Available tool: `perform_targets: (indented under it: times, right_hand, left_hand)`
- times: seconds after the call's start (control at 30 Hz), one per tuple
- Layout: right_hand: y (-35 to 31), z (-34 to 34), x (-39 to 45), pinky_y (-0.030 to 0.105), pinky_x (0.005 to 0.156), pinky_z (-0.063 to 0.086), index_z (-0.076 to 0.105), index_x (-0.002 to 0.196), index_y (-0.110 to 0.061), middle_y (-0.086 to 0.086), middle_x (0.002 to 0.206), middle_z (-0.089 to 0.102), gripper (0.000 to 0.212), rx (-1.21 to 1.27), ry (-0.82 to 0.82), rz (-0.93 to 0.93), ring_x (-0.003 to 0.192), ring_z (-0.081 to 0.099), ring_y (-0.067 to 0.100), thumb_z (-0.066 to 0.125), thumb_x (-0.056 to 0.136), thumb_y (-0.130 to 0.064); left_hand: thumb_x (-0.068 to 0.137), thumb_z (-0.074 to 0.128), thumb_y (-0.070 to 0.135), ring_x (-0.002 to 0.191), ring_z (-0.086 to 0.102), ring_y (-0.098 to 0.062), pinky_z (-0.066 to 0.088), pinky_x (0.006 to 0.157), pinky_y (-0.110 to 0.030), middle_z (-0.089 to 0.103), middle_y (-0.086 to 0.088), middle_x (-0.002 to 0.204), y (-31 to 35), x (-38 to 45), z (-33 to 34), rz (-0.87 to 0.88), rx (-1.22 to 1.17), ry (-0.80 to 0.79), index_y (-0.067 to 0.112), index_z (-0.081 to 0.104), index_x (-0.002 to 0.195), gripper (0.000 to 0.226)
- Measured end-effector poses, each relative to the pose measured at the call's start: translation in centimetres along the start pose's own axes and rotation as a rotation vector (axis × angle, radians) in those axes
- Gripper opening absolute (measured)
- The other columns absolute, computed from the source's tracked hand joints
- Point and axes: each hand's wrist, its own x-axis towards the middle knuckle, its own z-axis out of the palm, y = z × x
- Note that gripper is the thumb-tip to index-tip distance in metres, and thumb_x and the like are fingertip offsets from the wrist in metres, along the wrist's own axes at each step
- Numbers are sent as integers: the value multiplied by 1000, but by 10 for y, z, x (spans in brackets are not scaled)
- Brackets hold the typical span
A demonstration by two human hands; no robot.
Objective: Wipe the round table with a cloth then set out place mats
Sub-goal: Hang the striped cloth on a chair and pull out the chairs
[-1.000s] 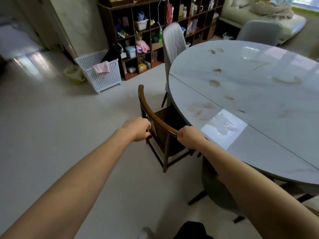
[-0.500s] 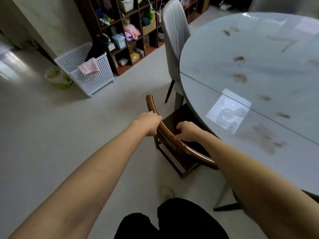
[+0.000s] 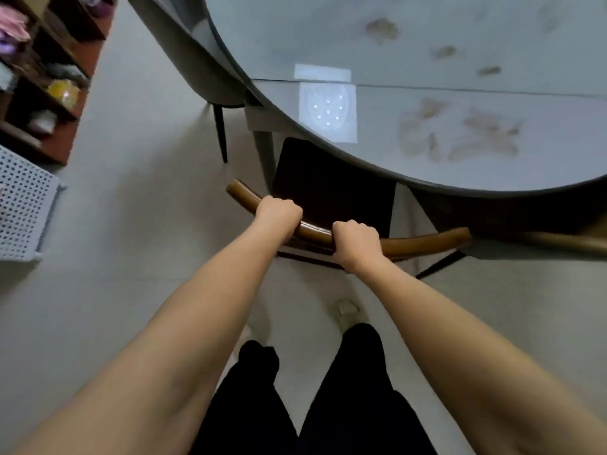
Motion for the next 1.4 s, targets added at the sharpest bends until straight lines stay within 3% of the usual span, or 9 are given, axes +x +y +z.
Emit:
perform_targets:
  times: [0.07, 0.17, 0.27, 0.33, 0.43, 0.63, 0.93, 1.23, 1.4]
  right_hand:
    - [-9, 5, -4, 34, 70, 40, 54, 98, -14, 5, 88, 61, 14, -3, 112, 90, 78, 58, 25, 61, 87, -10]
    - [-19, 13, -7, 33, 70, 38, 47, 91, -14, 5, 86, 61, 17, -27, 155, 155, 75, 55, 24, 59, 85, -3]
    - [-26, 20, -9, 35, 75, 41, 53, 96, -13, 7, 87, 62, 17, -36, 171, 163, 81, 59, 28, 55, 84, -1]
    - [-37, 27, -15, 34, 72, 38, 50, 91, -14, 6, 85, 62, 16, -39, 184, 172, 75, 55, 26, 55, 84, -1]
    - [-55, 40, -28, 32, 69, 31, 49, 91, -14, 5, 83, 60, 16, -50, 211, 162, 74, 54, 26, 52, 85, 0]
    - [-80, 45, -31, 32, 70, 32, 53, 98, -14, 5, 87, 60, 14, -6, 244, 163, 81, 59, 26, 55, 88, -4]
    - [-95, 31, 3, 30, 66, 31, 54, 103, -13, -1, 74, 48, 14, 50, 293, 119, 64, 44, 19, 50, 93, -4]
    - [-78, 9, 46, 32, 70, 40, 54, 108, -16, -1, 76, 51, 17, 35, 298, 120, 72, 60, 22, 54, 92, -8]
    - [-54, 0, 63, 31, 66, 35, 53, 106, -15, -1, 74, 51, 16, -15, 328, 155, 64, 45, 19, 54, 91, -7]
  left_hand:
    - [88, 58, 11, 101, 62, -28, 40, 74, -34, 62, -5, 110, -10, 3, 4, 60, 47, 89, 17, 60, 113, 26]
    - [87, 59, 10, 97, 63, -28, 39, 69, -34, 63, -5, 104, -21, 8, 18, 172, 95, 180, 17, 63, 109, 24]
    - [85, 66, 22, 88, 62, -25, 40, 66, -33, 59, -3, 91, -33, 9, 27, 223, 21, 162, 18, 61, 106, 21]
    - [82, 70, 30, 79, 59, -22, 41, 64, -33, 55, -1, 84, -40, 5, 37, 251, -28, 129, 19, 61, 101, 24]
    - [83, 66, 17, 71, 53, -22, 40, 66, -33, 52, -2, 80, -45, -7, 58, 270, -15, 162, 19, 60, 95, 14]
    - [81, 63, 7, 84, 61, -27, 38, 82, -36, 62, -4, 86, -61, -15, 73, 254, 48, 258, 21, 51, 83, 19]
    - [84, 60, 6, 89, 62, -28, 37, 84, -36, 64, -7, 92, -102, 13, 61, 258, 109, 326, 18, 51, 90, 16]
    - [84, 63, 7, 89, 62, -28, 38, 87, -37, 65, -6, 92, -110, 56, 29, 244, 106, 352, 17, 59, 95, 15]
    - [85, 63, 7, 88, 61, -28, 36, 88, -38, 61, -6, 89, -101, 76, 13, 257, 55, 373, 17, 59, 94, 15]
